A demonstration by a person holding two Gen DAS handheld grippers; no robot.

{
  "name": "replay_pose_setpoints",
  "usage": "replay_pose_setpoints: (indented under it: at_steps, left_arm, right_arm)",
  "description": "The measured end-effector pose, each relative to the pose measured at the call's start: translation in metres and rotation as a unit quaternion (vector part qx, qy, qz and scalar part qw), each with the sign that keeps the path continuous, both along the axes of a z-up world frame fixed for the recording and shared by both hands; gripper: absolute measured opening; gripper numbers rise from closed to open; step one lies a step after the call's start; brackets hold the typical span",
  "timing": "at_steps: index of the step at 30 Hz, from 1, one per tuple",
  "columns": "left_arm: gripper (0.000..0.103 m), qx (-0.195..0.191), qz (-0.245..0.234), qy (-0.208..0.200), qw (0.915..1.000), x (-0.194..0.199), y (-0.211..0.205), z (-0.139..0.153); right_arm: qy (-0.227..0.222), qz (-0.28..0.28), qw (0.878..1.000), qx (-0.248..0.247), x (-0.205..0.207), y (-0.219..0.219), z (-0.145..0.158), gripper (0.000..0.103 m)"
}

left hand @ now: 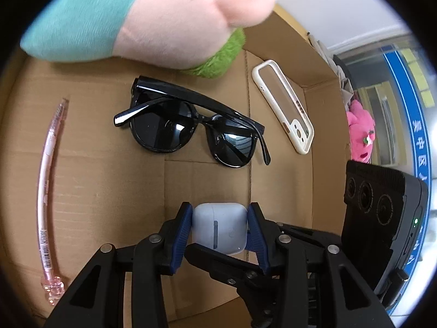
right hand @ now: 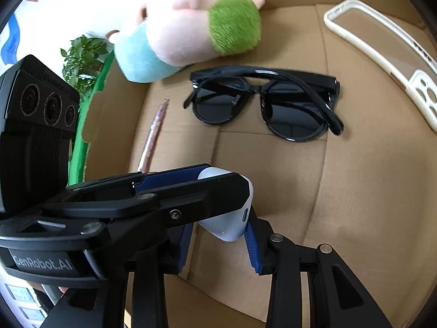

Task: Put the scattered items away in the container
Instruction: 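Lower the earbud case into the box and open the left gripper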

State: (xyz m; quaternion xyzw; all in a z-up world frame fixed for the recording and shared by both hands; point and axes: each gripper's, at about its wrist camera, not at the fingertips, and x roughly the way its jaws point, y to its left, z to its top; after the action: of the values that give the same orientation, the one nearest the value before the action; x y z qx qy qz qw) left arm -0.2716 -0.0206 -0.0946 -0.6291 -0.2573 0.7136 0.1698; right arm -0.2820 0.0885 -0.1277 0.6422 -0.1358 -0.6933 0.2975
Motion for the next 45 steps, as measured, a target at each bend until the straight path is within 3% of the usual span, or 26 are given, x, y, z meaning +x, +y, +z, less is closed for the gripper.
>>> replay_pose_setpoints:
  at_steps: [17,32,35,42,45]
  left_arm:
    - [0.041,0.036,0.020,-0.031,0.9987,-0.006,-0.011,-0.013]
    - [0.041,0.019,0.022,-0.029,0.9991,-0.006,-0.012,-0.012]
    - [0.050,0.027,0.027,-0.027,0.9989,-0.006,-0.012,-0.012]
    - [0.050,0.014,0.024,-0.008,0.9996,-0.003,-0.012,0.000]
    - [0.050,-0.011,0.026,0.019,0.9994,0.004,-0.014,0.016]
  right_arm:
    - [0.004,0.004,0.999,0.039,0.001,-0.010,0.007,0.038]
    - [0.011,0.007,0.998,0.067,0.005,-0.014,0.017,0.039]
    - [0.017,0.004,0.997,0.074,0.005,-0.012,0.021,0.054]
    - [0.020,0.000,0.996,0.089,0.009,-0.002,0.028,0.057]
    - [0.029,0.001,0.995,0.097,0.013,0.002,0.037,0.068]
